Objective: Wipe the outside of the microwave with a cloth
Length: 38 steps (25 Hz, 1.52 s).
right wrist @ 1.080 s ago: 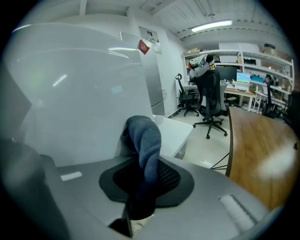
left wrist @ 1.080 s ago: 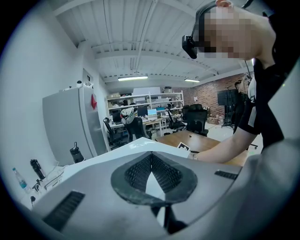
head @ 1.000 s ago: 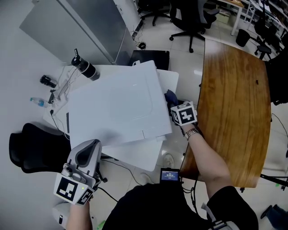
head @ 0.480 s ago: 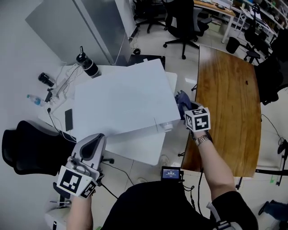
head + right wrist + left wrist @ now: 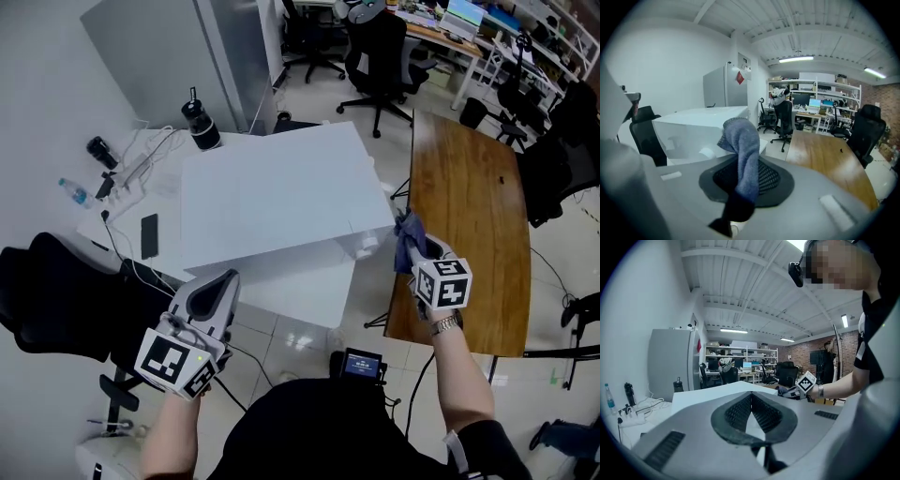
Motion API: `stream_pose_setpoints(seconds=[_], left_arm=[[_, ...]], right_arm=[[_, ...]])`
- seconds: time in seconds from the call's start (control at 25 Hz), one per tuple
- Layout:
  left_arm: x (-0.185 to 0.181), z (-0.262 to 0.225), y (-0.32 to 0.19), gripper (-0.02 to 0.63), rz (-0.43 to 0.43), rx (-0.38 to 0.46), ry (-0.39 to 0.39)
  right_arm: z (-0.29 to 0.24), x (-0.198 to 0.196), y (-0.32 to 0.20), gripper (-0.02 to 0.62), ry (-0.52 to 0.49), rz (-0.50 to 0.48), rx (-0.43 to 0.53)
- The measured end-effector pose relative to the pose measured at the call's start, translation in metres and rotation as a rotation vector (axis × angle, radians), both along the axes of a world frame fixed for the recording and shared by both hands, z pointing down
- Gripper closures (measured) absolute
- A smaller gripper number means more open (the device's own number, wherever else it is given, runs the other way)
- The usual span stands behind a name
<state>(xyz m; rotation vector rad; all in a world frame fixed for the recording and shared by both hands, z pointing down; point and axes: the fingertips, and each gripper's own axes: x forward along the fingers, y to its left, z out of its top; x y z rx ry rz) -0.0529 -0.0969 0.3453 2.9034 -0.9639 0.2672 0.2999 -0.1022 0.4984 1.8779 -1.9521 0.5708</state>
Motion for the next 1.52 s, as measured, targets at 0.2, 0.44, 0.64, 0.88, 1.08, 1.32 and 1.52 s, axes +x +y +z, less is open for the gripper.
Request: stream_pose_setpoints(seconds=[0.2,0.44,0.64,0.88,1.08,1.32,1.52], left_arm=[[-0.022,0.002,0.019,0.601,-0.016,-0.002,0.026],[-0.068,0.005,0.034,0.601,-0.062,-0.001,0.039],[-0.107,0.004,0.046,0.601,-0.114,0.005,0.041],[-0.151,0.004,0.059,0.601,-0.183,0.010,0.037],[-0.181,0.004,0.069,0.601,-0.233,0.011,0.030],[-0.209,0.005,0.076,0.601,-0.280,0.009,0.006],[-0.223,0.005,0.077,0.601,-0.299,0.010,-0.013]], right_arm=[[-0.030,-0.053,0.033,0.526,-0.007,-0.047,0.075],[-0.042,-0.156,0.039,0.526,-0.031,-0.203,0.153],[-0.034,-0.249,0.028,0.527,-0.041,-0.356,0.167],[-0.019,-0.356,0.016,0.528,-0.049,-0.509,0.167],[0.001,-0.421,0.002,0.528,-0.057,-0.570,0.146],[0.026,-0.469,-0.018,0.528,-0.068,-0.599,0.098],[0.043,-0.483,-0.037,0.528,-0.097,-0.565,0.045]])
